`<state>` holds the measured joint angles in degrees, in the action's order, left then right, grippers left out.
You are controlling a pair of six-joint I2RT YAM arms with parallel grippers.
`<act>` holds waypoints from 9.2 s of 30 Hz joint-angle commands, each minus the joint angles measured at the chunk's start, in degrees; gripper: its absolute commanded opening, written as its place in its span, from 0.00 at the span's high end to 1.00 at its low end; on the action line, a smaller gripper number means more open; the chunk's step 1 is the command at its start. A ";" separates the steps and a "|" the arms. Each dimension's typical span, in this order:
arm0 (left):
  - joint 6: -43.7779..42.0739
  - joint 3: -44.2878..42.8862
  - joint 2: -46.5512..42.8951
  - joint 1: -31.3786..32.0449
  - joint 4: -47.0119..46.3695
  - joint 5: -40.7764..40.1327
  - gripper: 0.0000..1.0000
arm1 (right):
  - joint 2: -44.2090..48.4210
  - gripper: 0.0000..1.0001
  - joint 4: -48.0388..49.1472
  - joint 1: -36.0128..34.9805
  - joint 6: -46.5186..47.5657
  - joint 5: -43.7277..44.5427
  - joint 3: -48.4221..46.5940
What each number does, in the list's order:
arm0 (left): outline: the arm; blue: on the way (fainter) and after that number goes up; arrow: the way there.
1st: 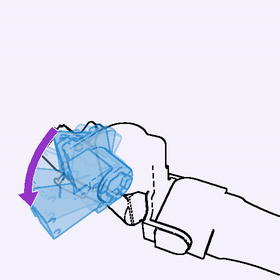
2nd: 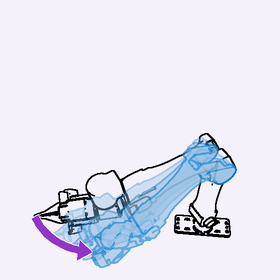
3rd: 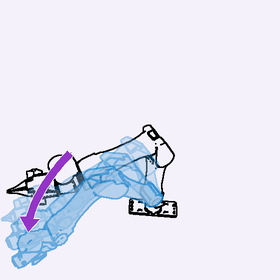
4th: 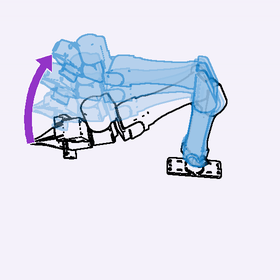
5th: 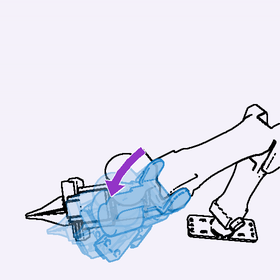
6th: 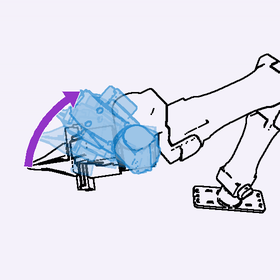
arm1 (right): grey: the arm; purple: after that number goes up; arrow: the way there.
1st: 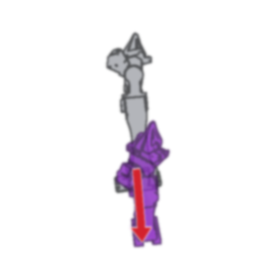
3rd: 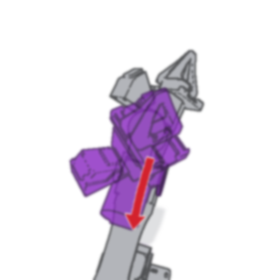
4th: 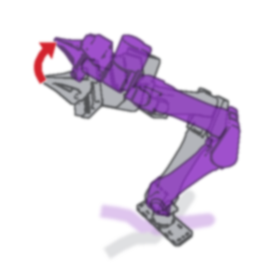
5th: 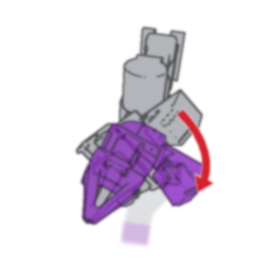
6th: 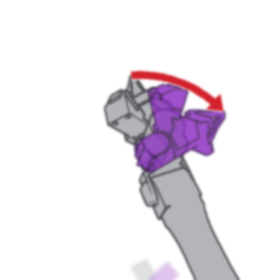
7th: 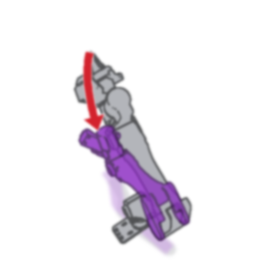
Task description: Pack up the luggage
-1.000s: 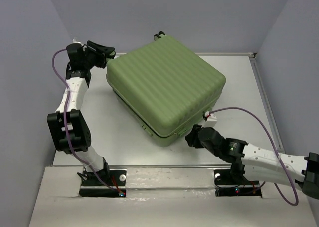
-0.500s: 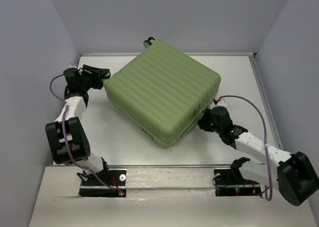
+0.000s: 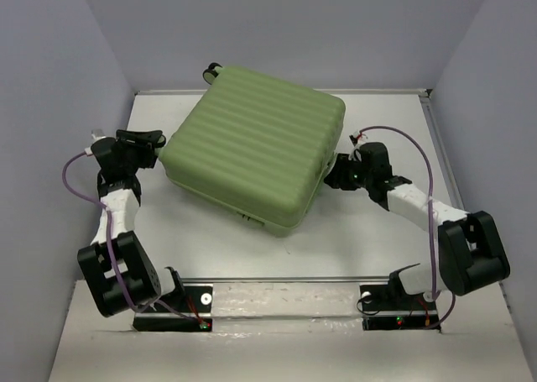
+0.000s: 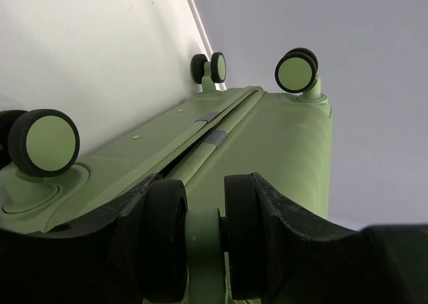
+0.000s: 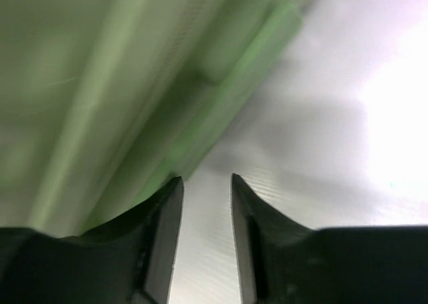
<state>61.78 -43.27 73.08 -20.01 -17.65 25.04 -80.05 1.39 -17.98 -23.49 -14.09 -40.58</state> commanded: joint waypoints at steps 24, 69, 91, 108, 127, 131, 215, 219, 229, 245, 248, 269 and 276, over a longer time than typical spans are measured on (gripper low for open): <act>-20.67 21.55 -43.80 4.26 19.93 4.84 0.71 | 28.03 0.55 17.86 -16.03 1.86 -11.93 20.80; -7.90 25.69 -30.98 67.20 4.47 -27.14 0.69 | 17.39 0.54 34.30 -16.56 10.21 -16.23 21.51; -6.58 23.67 -28.78 71.86 3.06 -28.90 0.70 | 13.96 0.69 33.32 -17.09 13.03 -16.59 16.84; -7.28 18.66 -19.03 72.66 -7.13 -30.75 0.70 | 25.82 0.93 20.87 -41.50 2.13 5.01 25.20; -18.70 3.54 -23.48 69.86 25.50 -38.22 0.15 | -3.27 0.93 21.81 -60.07 -15.27 52.31 2.34; -23.97 -1.02 -34.14 57.98 36.53 -36.46 0.01 | -3.01 0.93 21.82 -60.07 -16.42 52.32 3.93; -14.05 25.87 -51.79 28.09 16.64 -9.40 0.94 | -17.24 0.93 20.41 -61.21 0.55 30.17 -19.71; -14.23 25.77 -57.96 29.32 22.83 -5.09 0.94 | -16.37 0.93 24.01 -60.68 1.60 30.78 -16.38; -7.82 27.71 -49.36 50.48 8.96 -15.61 0.94 | 5.94 0.93 24.90 -51.11 1.07 27.54 5.23; -11.33 10.75 -23.77 78.46 0.14 -33.74 0.94 | -4.58 0.93 46.65 -57.61 -3.66 31.37 7.34; -9.92 11.62 -27.71 78.46 1.39 -33.81 0.94 | -5.81 0.93 55.63 -57.61 -1.92 36.40 7.79; -34.59 -13.77 -23.95 64.43 31.26 -32.78 0.06 | 20.96 0.32 21.75 -59.28 -14.74 31.23 20.45; -43.93 -17.99 -13.86 38.48 29.08 -16.53 0.15 | 31.70 0.39 10.40 -59.28 -17.56 32.45 22.91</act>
<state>26.41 -58.50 52.66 25.47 10.59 -2.02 -52.88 19.81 -76.95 -37.74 18.65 -18.11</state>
